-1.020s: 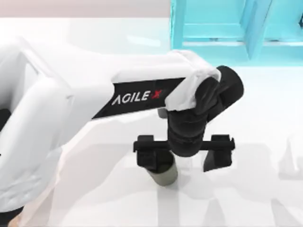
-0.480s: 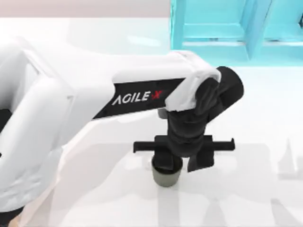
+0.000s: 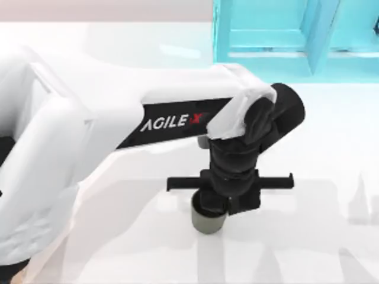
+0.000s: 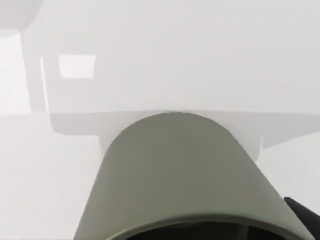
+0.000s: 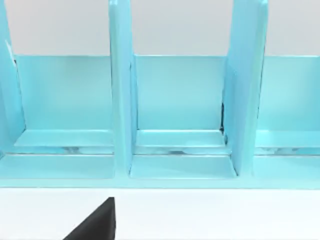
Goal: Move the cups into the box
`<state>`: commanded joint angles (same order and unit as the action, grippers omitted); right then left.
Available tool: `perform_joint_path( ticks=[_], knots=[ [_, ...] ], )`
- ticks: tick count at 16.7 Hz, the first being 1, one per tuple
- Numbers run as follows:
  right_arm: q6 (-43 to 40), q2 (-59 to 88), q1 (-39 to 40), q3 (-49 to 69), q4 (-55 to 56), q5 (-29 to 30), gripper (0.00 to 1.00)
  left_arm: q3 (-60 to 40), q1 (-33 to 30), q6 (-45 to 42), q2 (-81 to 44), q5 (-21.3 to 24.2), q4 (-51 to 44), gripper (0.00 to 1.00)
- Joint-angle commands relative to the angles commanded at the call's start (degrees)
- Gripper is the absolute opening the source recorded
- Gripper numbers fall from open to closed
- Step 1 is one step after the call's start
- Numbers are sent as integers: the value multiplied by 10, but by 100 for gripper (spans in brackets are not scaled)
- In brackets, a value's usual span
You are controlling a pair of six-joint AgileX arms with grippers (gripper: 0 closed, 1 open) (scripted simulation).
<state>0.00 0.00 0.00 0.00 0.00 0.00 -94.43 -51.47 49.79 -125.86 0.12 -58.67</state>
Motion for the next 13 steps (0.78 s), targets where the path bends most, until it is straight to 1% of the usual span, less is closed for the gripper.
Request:
perform_joint_path(
  ticks=[4,6,11,13],
  knots=[
    [0,0,0,0,0,0,100,1,2,-2,2,0,-2,0],
    [0,0,0,0,0,0,100,12,20,-19,23,1,-22,0],
    [0,0,0,0,0,0,100,39,73,-71,155,0,-100,0],
    [0,0,0,0,0,0,100,52,98,-95,189,-1,-130,0]
  ],
)
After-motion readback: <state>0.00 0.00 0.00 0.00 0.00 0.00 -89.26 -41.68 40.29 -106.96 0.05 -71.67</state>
